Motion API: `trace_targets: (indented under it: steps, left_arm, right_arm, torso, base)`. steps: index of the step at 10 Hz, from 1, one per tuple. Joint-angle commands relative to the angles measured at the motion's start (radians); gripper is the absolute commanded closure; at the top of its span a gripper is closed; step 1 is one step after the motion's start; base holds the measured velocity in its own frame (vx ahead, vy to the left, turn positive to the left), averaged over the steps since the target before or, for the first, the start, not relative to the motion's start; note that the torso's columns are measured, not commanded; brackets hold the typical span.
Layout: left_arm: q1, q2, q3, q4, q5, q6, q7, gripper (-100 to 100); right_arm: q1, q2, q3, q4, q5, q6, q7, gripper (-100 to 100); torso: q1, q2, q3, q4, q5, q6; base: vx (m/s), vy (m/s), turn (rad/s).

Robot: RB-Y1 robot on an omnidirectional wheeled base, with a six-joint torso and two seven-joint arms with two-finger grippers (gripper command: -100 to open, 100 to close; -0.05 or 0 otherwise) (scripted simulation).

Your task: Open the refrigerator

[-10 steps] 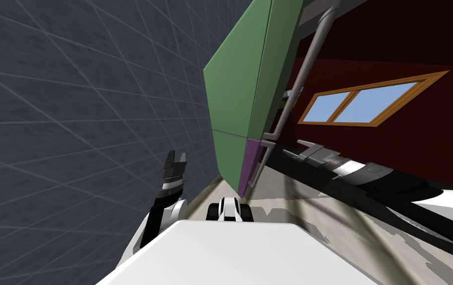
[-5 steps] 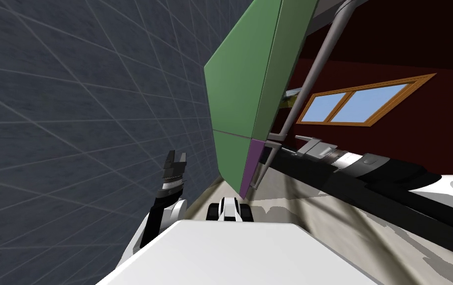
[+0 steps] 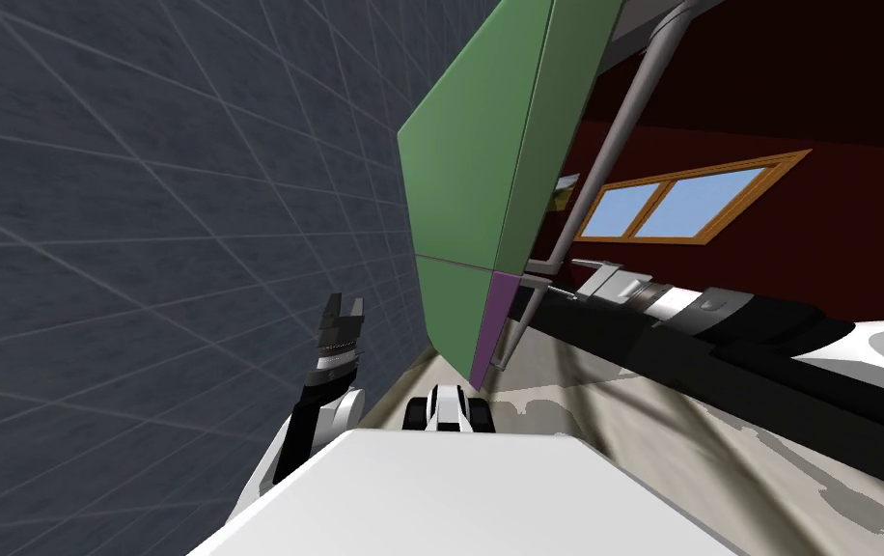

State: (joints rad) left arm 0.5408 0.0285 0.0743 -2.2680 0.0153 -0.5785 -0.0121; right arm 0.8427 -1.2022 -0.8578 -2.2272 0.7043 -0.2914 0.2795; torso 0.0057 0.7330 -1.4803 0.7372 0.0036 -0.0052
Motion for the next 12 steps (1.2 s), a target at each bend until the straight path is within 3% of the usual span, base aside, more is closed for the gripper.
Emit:
trace_targets:
  steps: [1, 3, 4, 6, 7, 12]
  left_arm:
    - [0.0, 0.0, 0.0, 0.0, 0.0, 0.0, 0.0, 0]
    - [0.0, 0.0, 0.0, 0.0, 0.0, 0.0, 0.0, 0]
    - [0.0, 0.0, 0.0, 0.0, 0.0, 0.0, 0.0, 0]
    - [0.0, 0.0, 0.0, 0.0, 0.0, 0.0, 0.0, 0]
    - [0.0, 0.0, 0.0, 0.0, 0.0, 0.0, 0.0, 0]
    - [0.0, 0.0, 0.0, 0.0, 0.0, 0.0, 0.0, 0]
  right_arm:
    - [0.007, -0.014, 0.0, 0.039, 0.004, 0.028, -0.009, -100]
    - [0.017, -0.015, 0.0, 0.042, 0.005, 0.024, -0.013, -100]
    - [0.004, -0.009, 0.0, 0.026, 0.003, 0.019, -0.006, 100]
    - [0.01, 0.0, -0.003, 0.012, 0.003, 0.012, -0.005, 100]
    - [0.018, -0.007, -0.015, 0.041, -0.004, 0.014, -0.014, -100]
    - [0.044, -0.034, -0.046, 0.14, -0.023, 0.035, -0.047, -100]
  torso:
    - [-0.001, -0.001, -0.001, -0.001, -0.001, -0.002]
    - [0.001, -0.008, -0.006, -0.002, 0.001, -0.004]
    - [0.0, -0.007, -0.005, -0.002, 0.0, 0.0]
    - [-0.005, -0.001, 0.0, -0.001, -0.003, 0.005]
    - [-0.007, 0.002, 0.002, -0.001, -0.004, 0.002]
    - [0.0, 0.003, 0.004, -0.003, -0.004, 0.001]
  base:
    - [-0.07, 0.017, 0.232]
    - [-0.048, 0.003, 0.112]
    - [0.025, -0.005, -0.209]
    - [0.056, -0.005, -0.175]
    - [0.03, 0.089, -0.1]
    - [0.048, 0.16, -0.12]
